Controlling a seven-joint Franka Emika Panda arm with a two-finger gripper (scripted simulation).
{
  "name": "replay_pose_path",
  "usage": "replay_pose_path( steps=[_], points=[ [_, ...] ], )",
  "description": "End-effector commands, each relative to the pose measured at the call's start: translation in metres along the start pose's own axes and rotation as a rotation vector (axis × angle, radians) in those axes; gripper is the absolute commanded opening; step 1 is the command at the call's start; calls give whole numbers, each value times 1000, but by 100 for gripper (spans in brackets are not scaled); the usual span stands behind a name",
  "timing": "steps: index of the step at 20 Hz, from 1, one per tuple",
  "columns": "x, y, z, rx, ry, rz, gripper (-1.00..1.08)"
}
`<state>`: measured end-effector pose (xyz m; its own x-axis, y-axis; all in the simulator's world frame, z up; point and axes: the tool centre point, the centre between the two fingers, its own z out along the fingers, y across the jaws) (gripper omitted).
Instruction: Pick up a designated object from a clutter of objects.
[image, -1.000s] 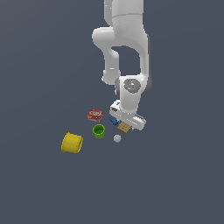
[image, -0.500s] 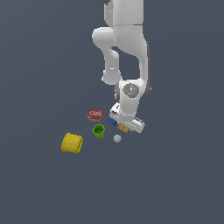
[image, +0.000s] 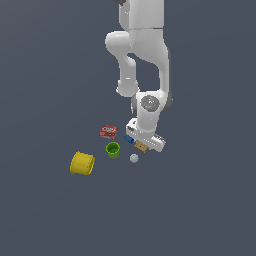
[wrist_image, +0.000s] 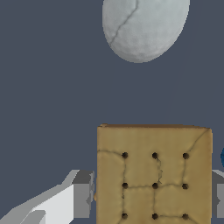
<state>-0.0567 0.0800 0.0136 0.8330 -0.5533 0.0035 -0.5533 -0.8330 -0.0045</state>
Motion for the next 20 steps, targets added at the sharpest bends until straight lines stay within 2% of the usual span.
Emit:
replay_pose_path(
  steps=[1,10,20],
  points=[
    [0,1,1,-2,-2,0,-100],
    [13,11,-23,-2,-2,0,-100],
    [52,38,-96,-2,-3,1,-100]
  ],
)
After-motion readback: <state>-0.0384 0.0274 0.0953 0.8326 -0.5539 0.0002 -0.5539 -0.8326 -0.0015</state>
